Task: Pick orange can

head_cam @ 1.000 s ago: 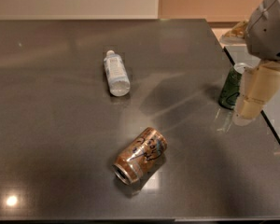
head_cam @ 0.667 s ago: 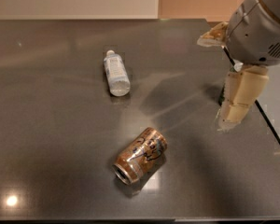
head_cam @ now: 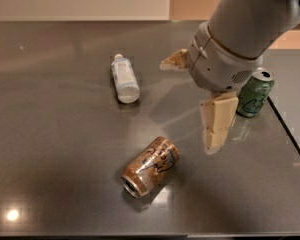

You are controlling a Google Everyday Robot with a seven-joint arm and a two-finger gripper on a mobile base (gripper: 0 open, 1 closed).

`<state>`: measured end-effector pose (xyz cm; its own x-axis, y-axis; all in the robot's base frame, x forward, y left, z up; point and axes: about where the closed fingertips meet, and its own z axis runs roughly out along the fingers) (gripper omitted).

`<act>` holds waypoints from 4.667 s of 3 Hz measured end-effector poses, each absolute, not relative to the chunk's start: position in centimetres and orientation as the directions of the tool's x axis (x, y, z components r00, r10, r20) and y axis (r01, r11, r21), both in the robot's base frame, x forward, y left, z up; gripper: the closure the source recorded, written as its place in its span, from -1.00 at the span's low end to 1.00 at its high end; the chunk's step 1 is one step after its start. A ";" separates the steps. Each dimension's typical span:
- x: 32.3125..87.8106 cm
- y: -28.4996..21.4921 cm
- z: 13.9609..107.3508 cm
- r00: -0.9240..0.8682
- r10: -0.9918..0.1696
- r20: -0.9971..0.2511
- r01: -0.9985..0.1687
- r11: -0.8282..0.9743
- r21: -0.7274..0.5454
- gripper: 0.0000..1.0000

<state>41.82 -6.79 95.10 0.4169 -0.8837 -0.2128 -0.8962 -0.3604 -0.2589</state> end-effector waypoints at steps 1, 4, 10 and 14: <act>41.2 -4.6 93.2 0.524 -0.834 -0.173 -0.844 -0.481 -0.239 -1.00; 38.4 -1.6 86.9 0.740 -0.669 -0.075 -0.671 -0.725 -0.154 -1.00; 40.5 -4.8 87.2 0.770 -0.638 0.004 -0.636 -0.768 -0.070 0.87; 44.7 -6.7 98.7 0.740 -0.672 -0.040 -0.659 -0.712 -0.243 1.00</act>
Offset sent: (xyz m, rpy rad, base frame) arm -0.0205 0.0520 -0.0692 -0.1180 0.0227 0.3693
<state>44.66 -6.67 98.70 0.7398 -0.6717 -0.0399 -0.6592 -0.7116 -0.2429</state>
